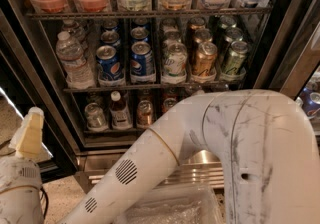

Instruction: Pick water bottle from middle shelf of fridge

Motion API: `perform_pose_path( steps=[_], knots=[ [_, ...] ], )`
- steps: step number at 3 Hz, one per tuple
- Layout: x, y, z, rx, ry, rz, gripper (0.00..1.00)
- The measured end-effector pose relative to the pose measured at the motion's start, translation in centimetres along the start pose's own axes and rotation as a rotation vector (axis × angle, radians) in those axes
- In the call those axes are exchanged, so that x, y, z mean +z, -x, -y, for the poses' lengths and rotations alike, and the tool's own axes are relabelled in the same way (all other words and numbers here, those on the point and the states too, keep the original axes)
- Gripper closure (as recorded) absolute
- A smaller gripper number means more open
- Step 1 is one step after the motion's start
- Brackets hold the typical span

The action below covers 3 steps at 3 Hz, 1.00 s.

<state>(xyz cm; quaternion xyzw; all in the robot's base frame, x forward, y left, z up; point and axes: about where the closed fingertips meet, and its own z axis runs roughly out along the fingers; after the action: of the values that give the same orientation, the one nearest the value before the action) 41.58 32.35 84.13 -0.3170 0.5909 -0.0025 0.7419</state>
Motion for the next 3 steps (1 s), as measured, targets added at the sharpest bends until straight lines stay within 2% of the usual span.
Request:
perform_pose_path(
  steps=[3],
  knots=[
    [-0.01,-1.05,-0.86,-0.021,0.027,0.034,0.0]
  ],
)
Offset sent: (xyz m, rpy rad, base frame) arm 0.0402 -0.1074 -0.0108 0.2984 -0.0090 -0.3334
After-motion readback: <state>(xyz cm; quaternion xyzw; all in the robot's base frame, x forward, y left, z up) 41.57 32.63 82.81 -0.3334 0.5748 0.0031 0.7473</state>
